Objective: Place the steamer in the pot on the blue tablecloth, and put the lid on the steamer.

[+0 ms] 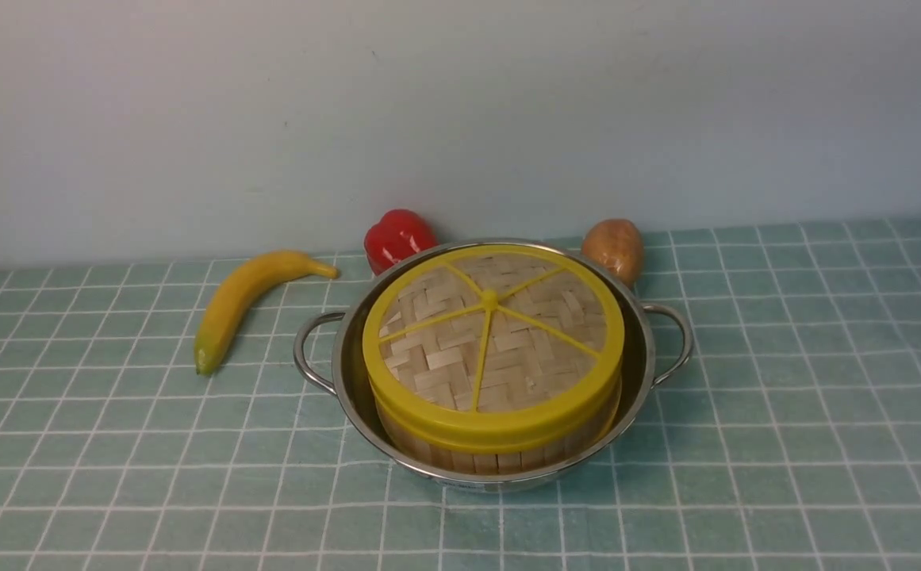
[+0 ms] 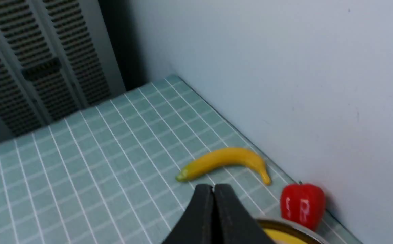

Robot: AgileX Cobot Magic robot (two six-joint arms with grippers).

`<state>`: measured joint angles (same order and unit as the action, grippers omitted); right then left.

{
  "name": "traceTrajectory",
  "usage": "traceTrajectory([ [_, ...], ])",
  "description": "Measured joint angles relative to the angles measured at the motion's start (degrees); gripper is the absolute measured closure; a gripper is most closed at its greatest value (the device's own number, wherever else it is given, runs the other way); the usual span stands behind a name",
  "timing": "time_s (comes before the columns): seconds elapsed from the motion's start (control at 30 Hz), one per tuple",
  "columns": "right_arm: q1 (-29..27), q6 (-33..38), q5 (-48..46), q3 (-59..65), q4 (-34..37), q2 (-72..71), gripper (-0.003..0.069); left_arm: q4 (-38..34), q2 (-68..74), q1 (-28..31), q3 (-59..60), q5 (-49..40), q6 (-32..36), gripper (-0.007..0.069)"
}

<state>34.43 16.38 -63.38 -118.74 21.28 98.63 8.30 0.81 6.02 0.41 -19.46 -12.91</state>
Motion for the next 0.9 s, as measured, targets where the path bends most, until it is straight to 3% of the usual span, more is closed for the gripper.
traceTrajectory([
  [0.17, -0.32, -4.07, -0.5, 5.51, -9.82, -4.5, 0.0659, 0.0, 0.0, 0.0, 0.0, 0.0, 0.0, 0.0382],
  [0.3, -0.97, -13.19, 14.53, 21.35, -20.68, -19.98, 0.0655, 0.0, 0.0, 0.0, 0.0, 0.0, 0.0, 0.0382],
  [0.4, -2.07, -16.82, 23.84, 30.25, -22.8, -27.36, 0.065, 0.0, 0.0, 0.0, 0.0, 0.0, 0.0, 0.0382],
  [0.47, -4.72, -20.32, 29.65, 39.42, -22.59, -34.35, 0.0645, 0.0, 0.0, 0.0, 0.0, 0.0, 0.0, 0.0382],
  [0.6, -11.19, -22.9, 32.68, 51.47, -18.88, -42.3, 0.0636, 0.0, 0.0, 0.0, 0.0, 0.0, 0.0, 0.0382],
  [0.67, -17.36, -23.61, 33.34, 60.35, -14.57, -48.58, 0.0625, 0.0, 0.0, 0.0, 0.0, 0.0, 0.0, 0.0382],
  [0.77, -23.81, -23.44, 34.2, 70.03, -10.61, -57.93, 0.061, 0.0, 0.0, 0.0, 0.0, 0.0, 0.0, 0.0382],
  [0.9, -27.9, -18.84, 39.97, 85.33, -9.27, -74.62, 0.0588, 0.0, 0.0, 0.0, 0.0, 0.0, 0.0, 0.0382],
])
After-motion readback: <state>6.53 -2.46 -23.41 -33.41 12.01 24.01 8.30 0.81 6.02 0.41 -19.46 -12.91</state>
